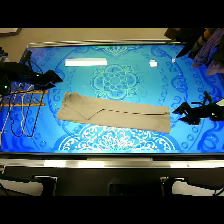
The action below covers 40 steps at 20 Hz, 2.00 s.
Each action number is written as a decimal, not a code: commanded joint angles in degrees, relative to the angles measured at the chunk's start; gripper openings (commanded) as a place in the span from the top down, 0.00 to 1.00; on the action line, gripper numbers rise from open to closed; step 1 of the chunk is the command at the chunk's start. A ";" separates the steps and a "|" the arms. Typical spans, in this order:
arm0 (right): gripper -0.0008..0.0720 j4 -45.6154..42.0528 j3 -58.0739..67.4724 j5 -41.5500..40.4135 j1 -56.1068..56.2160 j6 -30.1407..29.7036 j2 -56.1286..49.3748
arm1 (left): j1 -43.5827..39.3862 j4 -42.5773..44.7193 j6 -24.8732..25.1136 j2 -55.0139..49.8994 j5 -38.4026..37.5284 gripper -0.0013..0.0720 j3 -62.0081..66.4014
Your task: Fold the clothes and pants, and hang the long-sleeved shirts on hangers.
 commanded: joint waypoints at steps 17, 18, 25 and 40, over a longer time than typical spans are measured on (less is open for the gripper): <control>0.91 4.92 -0.28 -2.34 8.98 -6.93 -7.89 | -0.02 2.62 -0.17 4.37 4.85 0.16 0.74; 0.95 5.75 -0.15 -1.79 8.79 -6.86 -7.02 | -0.02 2.62 -0.20 4.33 5.29 0.17 0.74; 0.95 -3.15 18.34 15.61 8.76 4.44 -2.45 | -7.69 -2.23 -4.68 1.81 4.74 0.96 -3.56; 0.95 -10.95 45.88 33.51 8.76 13.92 1.05 | -46.03 -13.16 -28.04 -16.28 -28.96 0.96 -6.73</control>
